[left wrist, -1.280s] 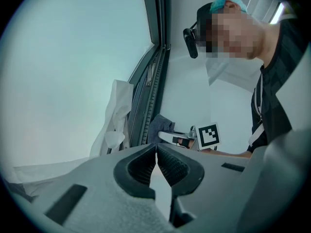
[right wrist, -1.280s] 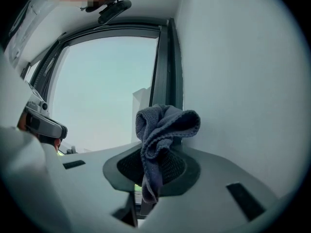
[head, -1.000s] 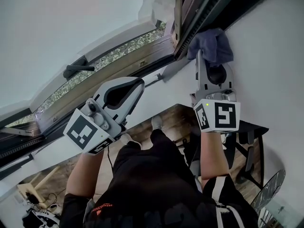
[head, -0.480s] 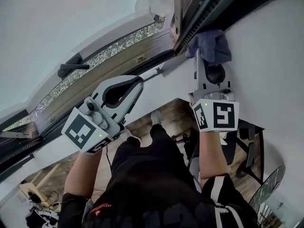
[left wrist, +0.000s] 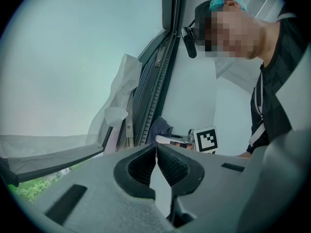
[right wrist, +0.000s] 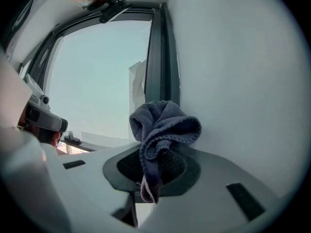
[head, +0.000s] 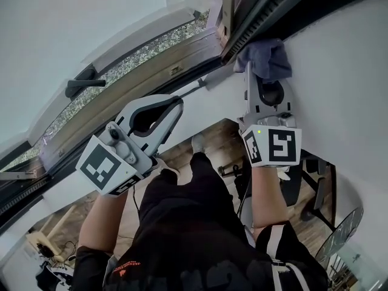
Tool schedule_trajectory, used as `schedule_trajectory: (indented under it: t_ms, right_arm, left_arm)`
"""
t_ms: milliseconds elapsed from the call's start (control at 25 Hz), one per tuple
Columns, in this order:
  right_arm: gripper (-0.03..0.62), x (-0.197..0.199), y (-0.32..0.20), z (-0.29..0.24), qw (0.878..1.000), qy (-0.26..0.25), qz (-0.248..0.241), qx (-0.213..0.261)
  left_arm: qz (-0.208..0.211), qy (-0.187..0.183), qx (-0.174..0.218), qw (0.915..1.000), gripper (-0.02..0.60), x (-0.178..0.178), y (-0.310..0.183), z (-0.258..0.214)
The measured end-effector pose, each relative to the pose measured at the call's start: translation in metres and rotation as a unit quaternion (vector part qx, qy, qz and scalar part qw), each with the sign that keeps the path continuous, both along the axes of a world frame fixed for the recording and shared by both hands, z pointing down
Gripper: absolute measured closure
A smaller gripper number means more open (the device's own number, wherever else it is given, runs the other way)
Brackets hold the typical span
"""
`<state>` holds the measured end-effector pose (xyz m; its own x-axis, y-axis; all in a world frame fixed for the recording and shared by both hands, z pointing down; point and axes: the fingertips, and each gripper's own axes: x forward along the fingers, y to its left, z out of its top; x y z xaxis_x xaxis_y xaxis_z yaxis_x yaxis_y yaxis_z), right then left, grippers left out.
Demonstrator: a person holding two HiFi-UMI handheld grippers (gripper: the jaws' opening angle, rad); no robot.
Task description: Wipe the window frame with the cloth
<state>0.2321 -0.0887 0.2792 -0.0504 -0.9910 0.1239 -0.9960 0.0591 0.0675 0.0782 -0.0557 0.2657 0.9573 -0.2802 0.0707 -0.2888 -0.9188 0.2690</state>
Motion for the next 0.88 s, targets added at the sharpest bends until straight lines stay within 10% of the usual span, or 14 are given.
schedule_trajectory:
  t_ms: [880]
  right_arm:
    - [0.539,0.001,-0.003,0.074,0.999,-0.027,0.006,-0.046]
  left_arm:
    - [0.006,-0.011,-0.039,0.9992,0.554,0.012,-0.006,0.051]
